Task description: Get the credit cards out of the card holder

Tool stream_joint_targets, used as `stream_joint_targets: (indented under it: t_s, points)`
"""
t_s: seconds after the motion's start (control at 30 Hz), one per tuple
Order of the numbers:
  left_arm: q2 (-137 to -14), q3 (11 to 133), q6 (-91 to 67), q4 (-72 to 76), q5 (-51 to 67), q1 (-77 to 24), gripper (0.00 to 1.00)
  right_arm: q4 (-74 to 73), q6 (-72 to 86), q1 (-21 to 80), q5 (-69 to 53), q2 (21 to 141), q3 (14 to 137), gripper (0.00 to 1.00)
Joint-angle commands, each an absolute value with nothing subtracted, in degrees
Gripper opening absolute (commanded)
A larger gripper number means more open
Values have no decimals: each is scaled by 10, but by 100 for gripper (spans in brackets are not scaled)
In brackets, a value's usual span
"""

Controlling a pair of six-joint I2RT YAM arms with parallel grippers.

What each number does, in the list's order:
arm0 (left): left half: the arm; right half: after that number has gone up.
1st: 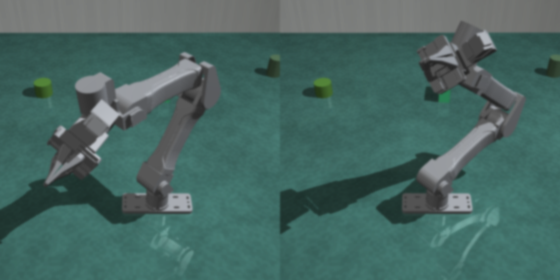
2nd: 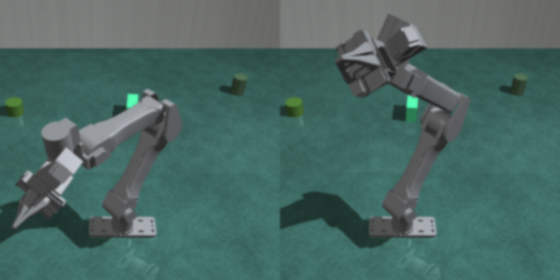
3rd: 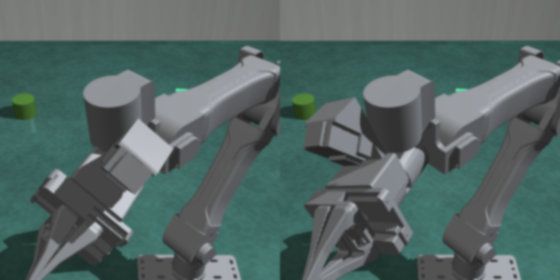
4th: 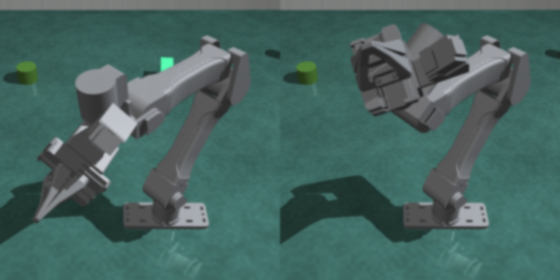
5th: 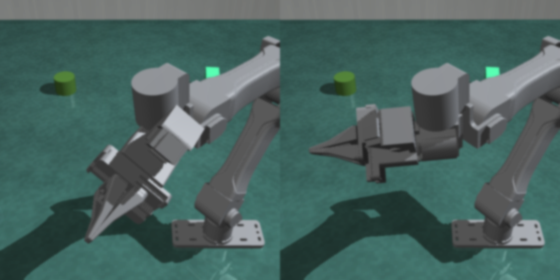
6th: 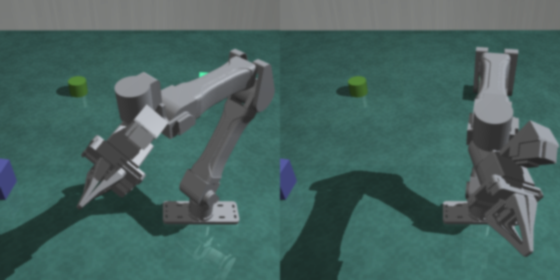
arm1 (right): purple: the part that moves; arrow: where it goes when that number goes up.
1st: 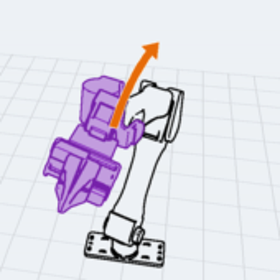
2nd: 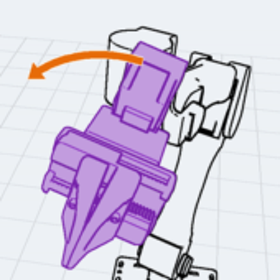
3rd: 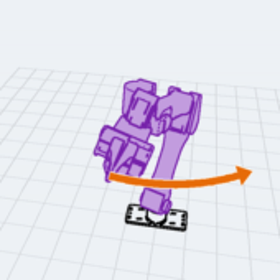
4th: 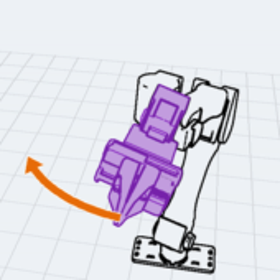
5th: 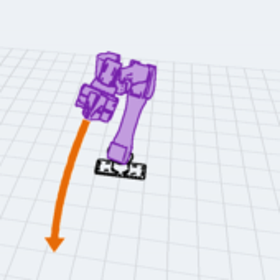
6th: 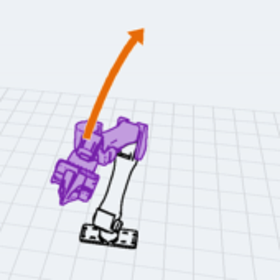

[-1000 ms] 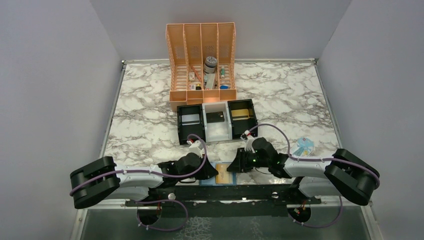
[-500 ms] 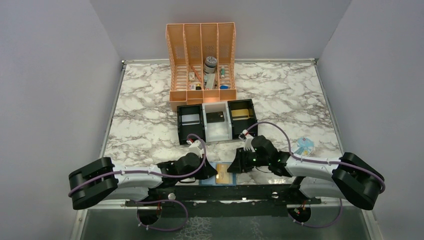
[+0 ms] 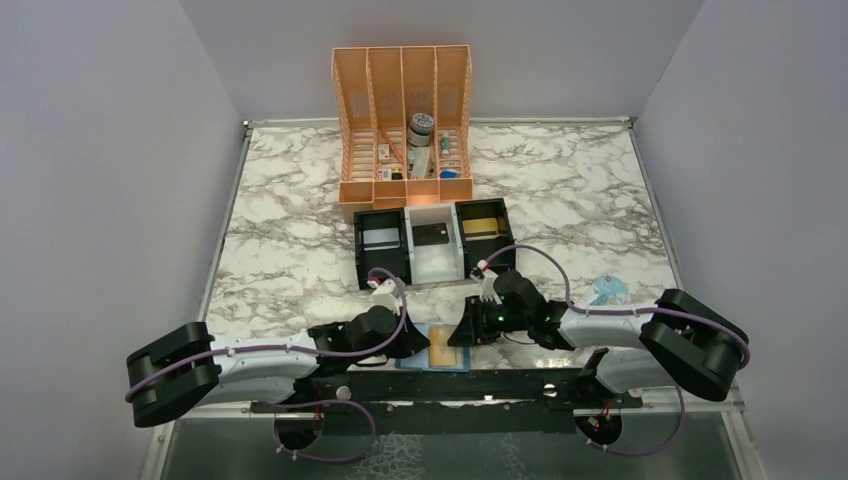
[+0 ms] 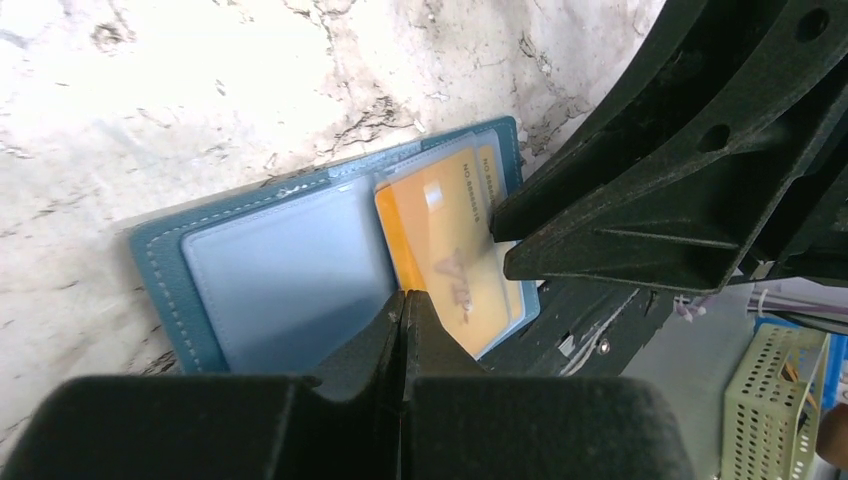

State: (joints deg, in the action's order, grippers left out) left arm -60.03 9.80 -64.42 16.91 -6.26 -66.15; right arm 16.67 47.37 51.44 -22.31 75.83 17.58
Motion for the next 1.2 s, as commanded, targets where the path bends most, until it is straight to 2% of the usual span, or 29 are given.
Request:
stream_joint_targets:
  t_s: [0.0,0.2,0.37,0.43,0.53,0.67,1.1,1.17]
  points:
    - [-560,100,-637,102,-109,-666,0,156,481,519,-173,775,151,28]
    - [-516,85,-637,83,-119,-666,0,159,474,519,-180,782,155,28]
    - [-517,71,-638,147,-92,-666,32,156,471,519,-182,782,158,28]
    - [-529,66,-646,173,-84,-666,40,156,471,518,-181,781,157,28]
    - [-555,70,-655,181,-86,-666,46,157,472,519,-181,781,154,28]
    - [-591,57,-674,233,-78,-666,46,160,472,519,-182,785,152,28]
    - [-659,49,-704,316,-59,-666,33,179,478,519,-185,796,146,27]
    - [-662,48,-707,328,-57,-666,28,181,479,519,-181,801,143,27]
